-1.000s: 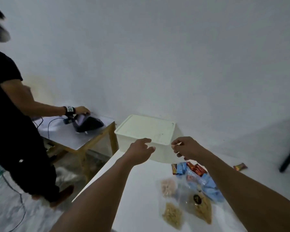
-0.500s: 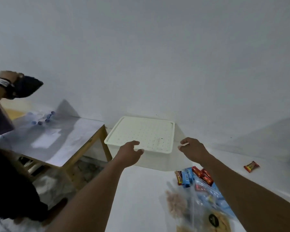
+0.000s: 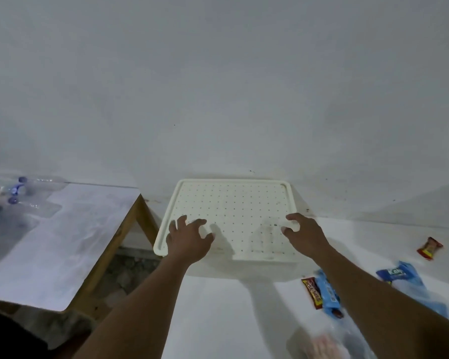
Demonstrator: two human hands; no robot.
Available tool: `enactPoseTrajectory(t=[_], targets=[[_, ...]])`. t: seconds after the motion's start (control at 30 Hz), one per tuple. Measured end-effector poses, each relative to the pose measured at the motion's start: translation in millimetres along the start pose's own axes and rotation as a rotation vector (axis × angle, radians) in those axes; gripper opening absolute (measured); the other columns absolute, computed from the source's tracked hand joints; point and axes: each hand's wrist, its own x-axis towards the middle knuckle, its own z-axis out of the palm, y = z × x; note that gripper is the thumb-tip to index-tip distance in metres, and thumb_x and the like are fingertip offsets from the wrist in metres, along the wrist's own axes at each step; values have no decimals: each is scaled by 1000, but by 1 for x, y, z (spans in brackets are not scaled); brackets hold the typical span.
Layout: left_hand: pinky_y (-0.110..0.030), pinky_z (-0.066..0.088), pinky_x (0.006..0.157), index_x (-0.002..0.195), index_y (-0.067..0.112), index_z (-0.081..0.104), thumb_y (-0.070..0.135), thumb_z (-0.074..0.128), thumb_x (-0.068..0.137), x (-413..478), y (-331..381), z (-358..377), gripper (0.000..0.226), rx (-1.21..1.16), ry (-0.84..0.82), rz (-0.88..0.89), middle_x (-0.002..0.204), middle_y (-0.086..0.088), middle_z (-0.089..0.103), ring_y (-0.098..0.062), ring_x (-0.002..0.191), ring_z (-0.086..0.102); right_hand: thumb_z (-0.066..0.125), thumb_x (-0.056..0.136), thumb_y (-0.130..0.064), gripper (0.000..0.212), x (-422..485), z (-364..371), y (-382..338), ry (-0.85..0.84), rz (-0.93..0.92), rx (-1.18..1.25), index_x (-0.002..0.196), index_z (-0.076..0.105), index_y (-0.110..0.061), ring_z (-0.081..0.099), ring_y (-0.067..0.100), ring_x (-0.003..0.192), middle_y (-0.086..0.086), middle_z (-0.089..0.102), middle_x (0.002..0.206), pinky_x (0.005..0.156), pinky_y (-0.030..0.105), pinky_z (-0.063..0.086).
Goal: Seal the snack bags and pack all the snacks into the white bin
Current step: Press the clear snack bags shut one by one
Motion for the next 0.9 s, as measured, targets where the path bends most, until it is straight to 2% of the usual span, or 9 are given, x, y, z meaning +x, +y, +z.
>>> enactPoseTrajectory(t=[0.07, 0.13, 0.2, 0.27, 0.4, 0.5, 0.7, 0.8, 0.9], targets=[[-62, 11, 119, 141, 44, 42, 64, 56, 85, 18, -11, 3, 61, 54, 36, -38, 165, -7, 10, -41, 151, -1, 64, 90, -35, 44, 11, 11, 1, 11, 12, -5, 131, 56, -22, 53, 25, 126, 8, 54, 140, 93, 28, 38], [-67, 10, 115, 141, 48, 38, 71, 56, 81, 34, -22, 6, 67, 69, 31, -105, 165, -6, 1, -47, 149, -3, 62, 91, -37, 50, 19, 20, 3, 10, 46, -7, 137, 51, -23, 50, 26, 129, 9, 49, 144, 100, 31, 39], [-69, 19, 112, 141, 52, 35, 80, 55, 73, 46, -34, 9, 76, 32, -7, -159, 164, -4, -1, -49, 147, 6, 60, 91, -39, 56, 22, 30, 6, 15, 74, 7, 143, 42, -27, 49, 28, 128, 10, 43, 145, 102, 36, 40], [-67, 29, 110, 141, 56, 33, 90, 50, 64, 55, -45, 12, 86, 23, -17, -141, 163, -3, 2, -49, 143, 17, 57, 92, -41, 58, 23, 39, 9, 61, 76, 1, 145, 37, -30, 53, 30, 121, 11, 43, 141, 100, 40, 42], [-64, 30, 108, 138, 60, 33, 104, 32, 46, 64, -57, 16, 102, 18, 63, -91, 161, 0, 8, -46, 139, 25, 54, 93, -47, 52, 24, 52, 8, 216, 64, -54, 141, 41, -32, 61, 29, 110, 9, 50, 131, 90, 39, 48], [-64, 27, 109, 138, 58, 37, 104, 34, 45, 68, -56, 14, 104, 19, 67, -89, 161, -1, 9, -44, 141, 26, 54, 92, -49, 50, 24, 55, 6, 261, 60, -56, 139, 44, -32, 60, 29, 111, 7, 51, 130, 89, 40, 49], [-59, 32, 110, 137, 50, 45, 90, 59, 55, 74, -58, 12, 93, -40, 4, -7, 162, -1, 11, -41, 141, 27, 54, 93, -47, 53, 24, 46, 12, 248, 85, -54, 142, 43, -29, 59, 30, 109, 11, 51, 129, 93, 41, 49], [-58, 33, 111, 138, 50, 44, 83, 64, 61, 76, -50, 13, 87, -37, -10, -6, 162, -1, 10, -42, 141, 27, 53, 95, -44, 58, 30, 34, 18, 129, 98, -31, 148, 33, -28, 57, 31, 110, 15, 44, 134, 100, 43, 45], [-60, 29, 114, 142, 49, 39, 81, 61, 68, 77, -45, 12, 84, 14, -26, -5, 163, -5, 8, -44, 144, 22, 52, 95, -45, 67, 35, 22, 13, -25, 144, -65, 152, 23, -29, 43, 35, 131, 16, 29, 150, 110, 46, 36]])
